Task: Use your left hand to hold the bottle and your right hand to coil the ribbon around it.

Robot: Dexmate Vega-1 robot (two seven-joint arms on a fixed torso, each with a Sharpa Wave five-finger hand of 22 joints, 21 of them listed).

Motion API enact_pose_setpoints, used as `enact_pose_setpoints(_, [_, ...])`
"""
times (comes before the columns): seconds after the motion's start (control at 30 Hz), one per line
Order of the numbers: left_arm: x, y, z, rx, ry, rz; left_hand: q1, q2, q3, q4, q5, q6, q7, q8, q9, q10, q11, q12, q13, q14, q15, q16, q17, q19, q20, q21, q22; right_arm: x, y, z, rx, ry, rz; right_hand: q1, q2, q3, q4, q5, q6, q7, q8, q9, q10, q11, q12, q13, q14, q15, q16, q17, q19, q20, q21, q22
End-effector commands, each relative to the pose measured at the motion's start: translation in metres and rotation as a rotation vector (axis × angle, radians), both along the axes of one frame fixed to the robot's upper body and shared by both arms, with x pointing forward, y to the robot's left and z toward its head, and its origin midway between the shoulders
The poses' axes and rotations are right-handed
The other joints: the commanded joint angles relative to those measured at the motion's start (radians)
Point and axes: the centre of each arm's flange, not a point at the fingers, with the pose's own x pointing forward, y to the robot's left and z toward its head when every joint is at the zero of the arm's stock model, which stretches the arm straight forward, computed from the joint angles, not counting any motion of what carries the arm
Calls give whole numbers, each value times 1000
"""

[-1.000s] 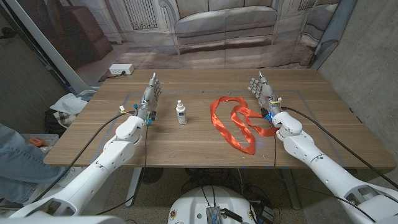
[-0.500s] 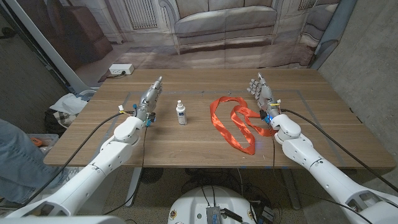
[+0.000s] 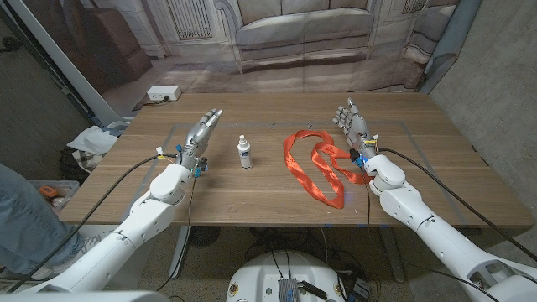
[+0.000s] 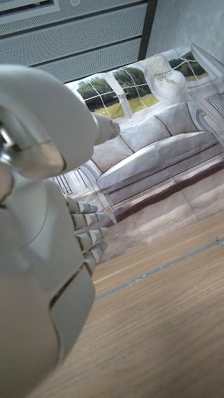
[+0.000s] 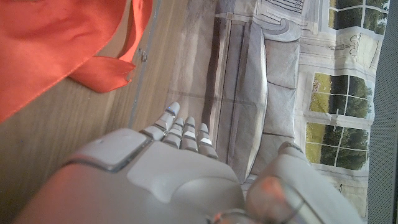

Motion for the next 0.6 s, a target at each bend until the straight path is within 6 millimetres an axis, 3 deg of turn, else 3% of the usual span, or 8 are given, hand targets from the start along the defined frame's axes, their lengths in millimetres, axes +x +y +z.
enact_pose_setpoints(0.03, [-15,-9,-20,105,-9,24,19,-5,0,-14,-4,23,-2,9,3,22,-9,5,1,17,-11,5,3,-4,-1,1,4,-8,-1,10,-3,-24,-15,14,1,1,-5,-2,6,2,8,2,7,5,9,0,6,3,2,2,7,-11,-6,5])
enact_pose_setpoints(0.33, [-39,-6,-35,156,-24,61,31,-10,-1,-21,-7,33,-8,8,3,33,-11,4,1,24,-16,3,3,-12,6,-3,4,-6,8,10,-16,-19,-5,16,3,1,-8,-3,10,1,8,2,10,3,9,0,9,4,1,2,10,-11,-10,5])
enact_pose_setpoints(0.6, [-48,-2,-52,197,-13,124,40,-15,-2,-28,-10,39,-12,7,3,38,-18,2,2,25,-21,-1,3,-17,21,-5,4,-5,18,11,-22,-22,14,19,4,1,-11,-4,12,-1,8,2,14,4,9,-1,12,5,1,2,13,-10,-14,6])
